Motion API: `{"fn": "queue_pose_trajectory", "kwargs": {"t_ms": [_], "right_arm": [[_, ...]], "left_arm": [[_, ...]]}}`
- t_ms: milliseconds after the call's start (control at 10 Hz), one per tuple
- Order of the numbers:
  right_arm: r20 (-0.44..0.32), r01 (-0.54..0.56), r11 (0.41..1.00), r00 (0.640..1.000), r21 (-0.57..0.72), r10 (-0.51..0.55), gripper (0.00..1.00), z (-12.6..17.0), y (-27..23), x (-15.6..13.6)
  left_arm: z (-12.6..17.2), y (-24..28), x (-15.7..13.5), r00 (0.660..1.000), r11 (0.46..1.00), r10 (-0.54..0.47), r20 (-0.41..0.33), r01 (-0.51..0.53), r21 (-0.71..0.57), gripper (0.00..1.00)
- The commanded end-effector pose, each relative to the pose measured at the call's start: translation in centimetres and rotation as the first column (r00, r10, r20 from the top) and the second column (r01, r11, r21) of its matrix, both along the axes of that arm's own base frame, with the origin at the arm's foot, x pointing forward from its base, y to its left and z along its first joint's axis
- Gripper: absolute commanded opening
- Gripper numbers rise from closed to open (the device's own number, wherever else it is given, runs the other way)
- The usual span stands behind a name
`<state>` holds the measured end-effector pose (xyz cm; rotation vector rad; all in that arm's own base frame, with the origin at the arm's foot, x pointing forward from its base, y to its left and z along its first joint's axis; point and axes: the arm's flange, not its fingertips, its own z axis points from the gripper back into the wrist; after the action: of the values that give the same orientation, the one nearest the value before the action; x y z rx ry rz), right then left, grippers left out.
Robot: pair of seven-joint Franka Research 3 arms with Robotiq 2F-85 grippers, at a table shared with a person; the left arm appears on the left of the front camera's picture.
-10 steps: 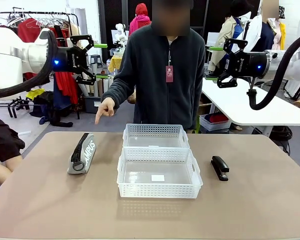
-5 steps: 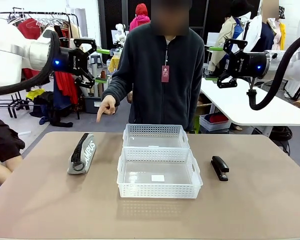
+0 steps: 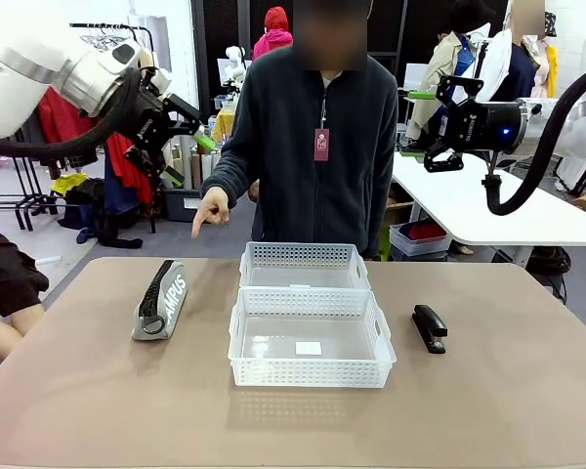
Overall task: Distribute items into two baskets.
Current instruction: Pick up the Pencil pouch that the person points to.
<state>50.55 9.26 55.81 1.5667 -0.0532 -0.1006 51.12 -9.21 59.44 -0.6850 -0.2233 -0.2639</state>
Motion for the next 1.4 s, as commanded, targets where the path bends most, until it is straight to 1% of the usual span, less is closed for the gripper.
{"fn": "queue_pose_trajectory", "kwargs": {"t_ms": [0, 100, 200, 300, 400, 500, 600, 800, 900, 1000, 1100, 1200, 1300], "right_arm": [[0.004, -0.001, 1.000, 1.000, -0.004, 0.001, 1.00, 0.1, -0.1, -0.1], [0.004, -0.001, 1.000, 1.000, -0.004, 0.001, 1.00, 0.1, -0.1, -0.1], [0.004, -0.001, 1.000, 1.000, -0.004, 0.001, 1.00, 0.1, -0.1, -0.1], [0.004, -0.001, 1.000, 1.000, -0.004, 0.001, 1.00, 0.1, -0.1, -0.1], [0.004, -0.001, 1.000, 1.000, -0.004, 0.001, 1.00, 0.1, -0.1, -0.1], [0.004, -0.001, 1.000, 1.000, -0.004, 0.001, 1.00, 0.1, -0.1, -0.1], [0.004, -0.001, 1.000, 1.000, -0.004, 0.001, 1.00, 0.1, -0.1, -0.1], [0.004, -0.001, 1.000, 1.000, -0.004, 0.001, 1.00, 0.1, -0.1, -0.1], [0.004, -0.001, 1.000, 1.000, -0.004, 0.001, 1.00, 0.1, -0.1, -0.1], [0.004, -0.001, 1.000, 1.000, -0.004, 0.001, 1.00, 0.1, -0.1, -0.1], [0.004, -0.001, 1.000, 1.000, -0.004, 0.001, 1.00, 0.1, -0.1, -0.1], [0.004, -0.001, 1.000, 1.000, -0.004, 0.001, 1.00, 0.1, -0.1, -0.1], [0.004, -0.001, 1.000, 1.000, -0.004, 0.001, 1.00, 0.1, -0.1, -0.1]], "left_arm": [[-1.8, -0.2, 0.1, 0.996, 0.974, -0.001, 0.088, -0.019, 0.224, 1.00], [-3.5, -0.1, 0.3, 0.996, 0.944, -0.026, 0.087, -0.004, 0.329, 1.00], [-4.9, 0.0, 0.8, 0.995, 0.933, -0.057, 0.085, 0.023, 0.359, 1.00], [-6.2, 0.1, 0.7, 0.997, 0.916, -0.055, 0.057, 0.027, 0.400, 1.00], [-7.1, 0.4, 0.7, 0.996, 0.913, -0.058, 0.068, 0.025, 0.408, 1.00], [-7.6, 0.1, 0.9, 0.988, 0.956, -0.052, 0.145, 0.007, 0.292, 1.00], [-6.8, 0.2, 1.0, 0.995, 0.917, -0.077, 0.058, 0.048, 0.397, 1.00], [-6.8, 0.2, 1.0, 0.995, 0.917, -0.077, 0.058, 0.048, 0.397, 1.00], [-7.7, -0.1, 1.2, 0.995, 0.925, -0.070, 0.075, 0.036, 0.379, 1.00], [-9.0, -0.3, 1.3, 0.998, 0.864, -0.018, 0.063, -0.016, 0.503, 1.00], [-10.2, -0.3, 1.0, 0.997, 0.843, 0.016, 0.076, -0.054, 0.535, 1.00], [-11.4, -0.3, 1.1, 0.997, 0.833, 0.045, 0.066, -0.074, 0.548, 1.00], [-12.8, -0.4, 1.0, 0.995, 0.809, 0.078, 0.058, -0.097, 0.580, 1.00]]}}
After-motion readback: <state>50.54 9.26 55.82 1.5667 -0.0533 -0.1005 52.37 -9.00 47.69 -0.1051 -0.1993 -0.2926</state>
